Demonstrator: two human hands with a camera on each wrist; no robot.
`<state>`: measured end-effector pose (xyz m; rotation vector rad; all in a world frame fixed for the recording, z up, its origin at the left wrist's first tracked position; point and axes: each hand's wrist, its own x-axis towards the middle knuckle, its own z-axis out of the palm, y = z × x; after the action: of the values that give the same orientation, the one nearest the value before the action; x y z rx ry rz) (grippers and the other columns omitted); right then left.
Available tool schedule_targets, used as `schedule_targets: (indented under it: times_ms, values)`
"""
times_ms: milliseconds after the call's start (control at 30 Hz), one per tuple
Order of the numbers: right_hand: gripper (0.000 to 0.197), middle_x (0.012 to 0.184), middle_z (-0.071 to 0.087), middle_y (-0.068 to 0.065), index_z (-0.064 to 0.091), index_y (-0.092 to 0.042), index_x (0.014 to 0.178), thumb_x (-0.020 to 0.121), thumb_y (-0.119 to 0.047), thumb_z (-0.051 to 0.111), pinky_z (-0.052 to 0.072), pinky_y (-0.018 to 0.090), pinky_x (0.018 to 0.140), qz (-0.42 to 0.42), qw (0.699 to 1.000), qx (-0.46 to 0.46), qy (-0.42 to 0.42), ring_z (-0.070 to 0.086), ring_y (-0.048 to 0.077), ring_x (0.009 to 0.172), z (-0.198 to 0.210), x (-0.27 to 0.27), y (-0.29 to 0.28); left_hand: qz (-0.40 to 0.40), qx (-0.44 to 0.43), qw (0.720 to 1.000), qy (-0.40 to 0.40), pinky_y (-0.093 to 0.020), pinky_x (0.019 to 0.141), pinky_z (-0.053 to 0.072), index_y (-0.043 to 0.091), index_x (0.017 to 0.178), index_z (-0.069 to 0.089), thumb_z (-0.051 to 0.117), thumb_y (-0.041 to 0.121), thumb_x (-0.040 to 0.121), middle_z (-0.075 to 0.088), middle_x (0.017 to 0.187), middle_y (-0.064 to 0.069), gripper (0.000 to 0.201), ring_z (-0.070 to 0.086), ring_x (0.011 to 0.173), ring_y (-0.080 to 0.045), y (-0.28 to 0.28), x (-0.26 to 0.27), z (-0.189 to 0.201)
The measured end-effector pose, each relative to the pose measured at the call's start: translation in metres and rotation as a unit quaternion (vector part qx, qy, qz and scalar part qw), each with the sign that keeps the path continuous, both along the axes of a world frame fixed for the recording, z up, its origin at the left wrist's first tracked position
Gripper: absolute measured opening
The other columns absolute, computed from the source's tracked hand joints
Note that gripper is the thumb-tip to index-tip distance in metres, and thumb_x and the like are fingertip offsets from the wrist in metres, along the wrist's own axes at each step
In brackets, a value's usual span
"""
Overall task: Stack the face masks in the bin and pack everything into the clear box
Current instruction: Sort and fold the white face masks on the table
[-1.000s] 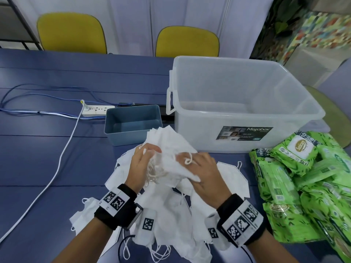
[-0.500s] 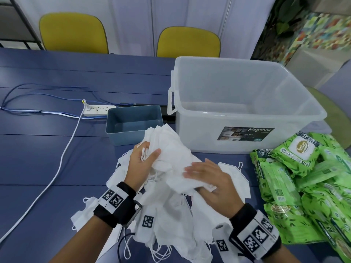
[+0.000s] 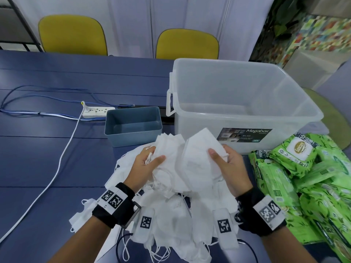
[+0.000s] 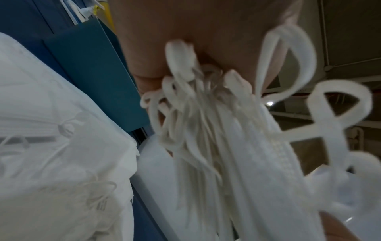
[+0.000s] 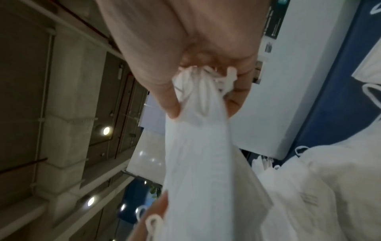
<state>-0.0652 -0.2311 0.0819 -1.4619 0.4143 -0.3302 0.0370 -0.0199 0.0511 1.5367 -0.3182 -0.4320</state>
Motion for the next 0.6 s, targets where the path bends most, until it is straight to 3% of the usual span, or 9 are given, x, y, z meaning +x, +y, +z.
schedule_targets:
  times_ms: [100,133,233,367,500,600]
  values:
    - [0.001,0.080,0.070,0.002,0.065,-0.012,0.088,0.088,-0.012,0.066,0.051,0.026,0.062,0.068,0.995,-0.046,0.050,0.064,0.013,0.071,-0.005,0.005,0.013,-0.038,0.004,0.999,-0.033,-0.022,0.085,0.046,0.017,0.086,0.067,0.069,0.032,0.079,0.059,0.100,-0.011,0.017,0.059,0.094,-0.014,-0.003,-0.005,0.004]
    - [0.004,0.077,0.069,-0.002,0.066,-0.014,0.085,0.088,-0.011,0.066,0.049,0.023,0.059,0.071,0.994,-0.054,0.056,0.063,0.011,0.068,-0.008,0.006,0.017,-0.035,0.005,0.998,-0.044,-0.017,0.080,0.044,0.014,0.082,0.064,0.069,0.028,0.082,0.058,0.095,-0.010,0.016,0.057,0.089,-0.010,-0.004,-0.006,0.006]
    - [0.007,0.072,0.068,-0.007,0.068,-0.017,0.081,0.085,-0.011,0.070,0.045,0.019,0.058,0.025,0.994,-0.083,0.062,0.060,0.007,0.064,-0.014,0.008,0.020,0.001,-0.003,0.999,-0.051,-0.023,0.078,0.041,0.006,0.079,0.059,0.072,0.035,0.079,0.055,0.091,-0.013,0.032,0.054,0.083,-0.010,-0.005,-0.007,0.005]
    - [0.006,0.074,0.068,0.001,0.068,-0.012,0.080,0.083,-0.009,0.072,0.046,0.024,0.061,-0.002,0.996,-0.070,0.057,0.058,0.012,0.065,-0.014,0.010,0.021,0.019,-0.021,0.999,-0.021,-0.036,0.083,0.045,0.026,0.079,0.061,0.073,0.044,0.064,0.061,0.096,-0.006,0.026,0.059,0.091,-0.022,0.001,-0.001,-0.002]
    - [0.003,0.078,0.068,0.008,0.068,-0.009,0.082,0.083,-0.007,0.071,0.049,0.029,0.064,-0.060,0.997,-0.041,0.039,0.060,0.016,0.069,-0.015,0.012,0.025,-0.017,-0.051,0.999,-0.004,-0.025,0.072,0.049,0.021,0.094,0.058,0.075,0.034,0.056,0.063,0.092,0.004,0.044,0.061,0.086,-0.016,0.002,-0.001,-0.005]
    - [0.007,0.075,0.067,0.006,0.068,-0.011,0.079,0.083,-0.008,0.071,0.048,0.030,0.064,-0.078,0.996,-0.042,0.032,0.058,0.015,0.067,-0.014,0.013,0.025,0.004,-0.027,1.000,-0.012,-0.032,0.080,0.049,0.023,0.102,0.056,0.074,0.034,0.055,0.063,0.102,0.002,0.051,0.060,0.094,-0.018,-0.001,0.000,-0.008]
